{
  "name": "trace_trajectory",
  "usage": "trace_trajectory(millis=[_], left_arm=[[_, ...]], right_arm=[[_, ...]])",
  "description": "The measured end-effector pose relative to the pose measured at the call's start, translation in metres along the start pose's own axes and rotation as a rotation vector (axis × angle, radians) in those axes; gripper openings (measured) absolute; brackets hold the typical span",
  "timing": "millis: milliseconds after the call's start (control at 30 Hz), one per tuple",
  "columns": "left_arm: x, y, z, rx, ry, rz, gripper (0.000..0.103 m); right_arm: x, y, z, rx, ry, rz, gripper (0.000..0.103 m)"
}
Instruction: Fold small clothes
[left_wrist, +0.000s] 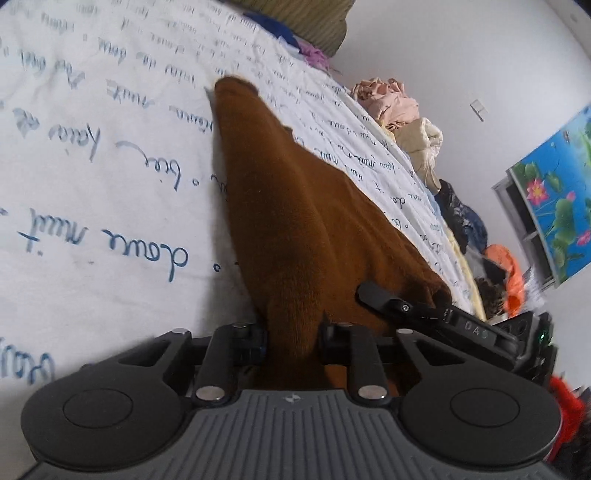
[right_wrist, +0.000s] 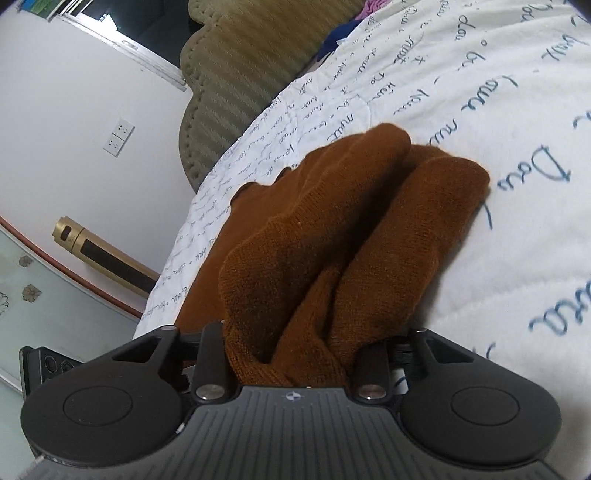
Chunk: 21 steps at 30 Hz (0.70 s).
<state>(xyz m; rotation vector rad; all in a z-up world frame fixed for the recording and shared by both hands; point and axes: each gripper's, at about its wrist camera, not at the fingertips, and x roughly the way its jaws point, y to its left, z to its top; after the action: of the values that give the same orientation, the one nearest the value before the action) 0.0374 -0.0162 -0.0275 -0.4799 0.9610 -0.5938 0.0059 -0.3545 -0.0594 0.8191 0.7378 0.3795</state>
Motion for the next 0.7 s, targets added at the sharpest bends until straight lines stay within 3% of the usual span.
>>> trace_trajectory(millis=[167, 300, 600, 700], left_arm=[[-0.009, -0.023, -0.012, 0.157, -0.011, 0.113, 0.023], [-0.008, -0.033, -0.017, 0.196, -0.027, 0.200, 0.039], [-0.020, -0.042, -0.034, 0.265, -0.087, 0.322, 0.062], [-0.025, -0.042, -0.039, 0.281, -0.104, 0.345, 0.064]], right_arm=[[-0.007, 0.004, -0.013, -0.001, 0.010, 0.012, 0.034], [-0.007, 0.006, -0.015, -0.008, 0.002, -0.011, 0.037], [-0.029, 0.015, -0.029, -0.080, -0.018, -0.069, 0.051], [-0.042, 0.019, -0.035, -0.120, -0.044, -0.117, 0.055]])
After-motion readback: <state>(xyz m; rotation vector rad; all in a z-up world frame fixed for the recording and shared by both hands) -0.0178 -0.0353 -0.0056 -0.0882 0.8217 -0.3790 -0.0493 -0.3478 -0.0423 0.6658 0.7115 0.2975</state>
